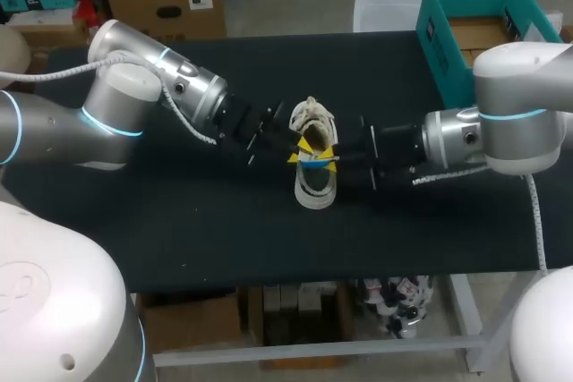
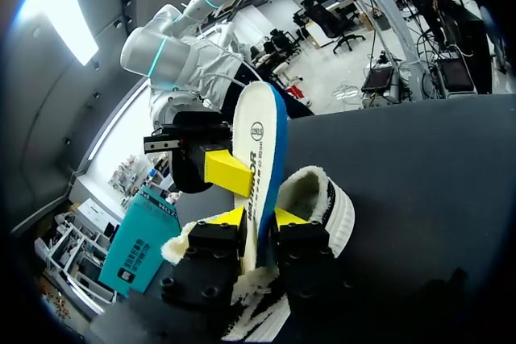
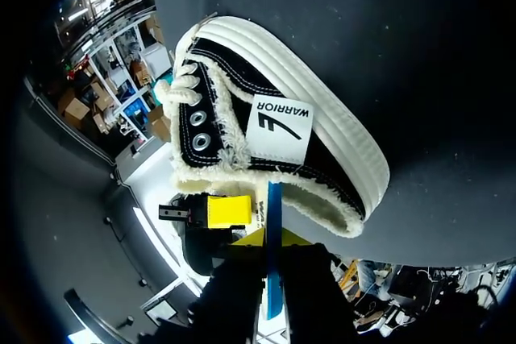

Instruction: Open the shoe tongue, take the insole out of the shoe, put the insole back into the shoe, and pack the shoe into the shoebox

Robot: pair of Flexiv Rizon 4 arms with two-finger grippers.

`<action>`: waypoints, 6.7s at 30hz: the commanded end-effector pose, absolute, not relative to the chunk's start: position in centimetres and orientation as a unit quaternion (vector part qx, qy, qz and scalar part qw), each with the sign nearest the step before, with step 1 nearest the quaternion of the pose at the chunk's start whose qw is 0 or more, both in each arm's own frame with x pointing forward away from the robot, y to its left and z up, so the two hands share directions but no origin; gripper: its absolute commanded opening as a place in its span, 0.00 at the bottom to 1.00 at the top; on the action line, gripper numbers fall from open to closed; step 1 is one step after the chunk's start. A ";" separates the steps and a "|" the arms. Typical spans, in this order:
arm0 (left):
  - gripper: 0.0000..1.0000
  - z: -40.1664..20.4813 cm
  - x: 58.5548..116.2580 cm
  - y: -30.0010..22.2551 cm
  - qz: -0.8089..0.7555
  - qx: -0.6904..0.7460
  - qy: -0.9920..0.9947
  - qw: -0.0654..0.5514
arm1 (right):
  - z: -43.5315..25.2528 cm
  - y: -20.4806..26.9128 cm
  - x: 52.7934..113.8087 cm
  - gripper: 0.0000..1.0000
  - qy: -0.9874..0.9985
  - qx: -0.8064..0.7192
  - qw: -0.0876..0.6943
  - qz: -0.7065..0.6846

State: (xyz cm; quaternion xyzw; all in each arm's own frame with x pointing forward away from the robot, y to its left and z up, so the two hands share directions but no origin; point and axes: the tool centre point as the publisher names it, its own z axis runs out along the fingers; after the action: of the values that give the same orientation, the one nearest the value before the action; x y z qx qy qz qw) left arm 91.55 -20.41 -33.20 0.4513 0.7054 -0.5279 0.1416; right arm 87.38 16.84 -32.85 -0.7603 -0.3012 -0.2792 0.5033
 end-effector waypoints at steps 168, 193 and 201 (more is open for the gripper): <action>1.00 -26.4 90.2 -11.7 -0.406 0.405 0.816 0.067 | -37.1 18.4 86.7 0.00 -0.417 -0.827 0.245 -0.288; 1.00 -21.9 89.5 -1.7 -0.315 0.252 0.910 0.092 | -39.2 17.1 87.8 0.01 -0.423 -0.872 0.058 -0.238; 1.00 -21.8 89.4 -1.5 -0.309 0.247 0.913 0.097 | -37.6 16.0 87.1 0.49 -0.409 -0.875 0.034 -0.257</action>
State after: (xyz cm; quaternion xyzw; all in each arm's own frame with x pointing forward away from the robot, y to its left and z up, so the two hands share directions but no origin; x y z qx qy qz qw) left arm 89.71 -1.48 -21.92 0.2479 0.9125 -0.3118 0.0928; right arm 87.77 15.74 -38.55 -0.8505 -0.4101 -0.3156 0.0941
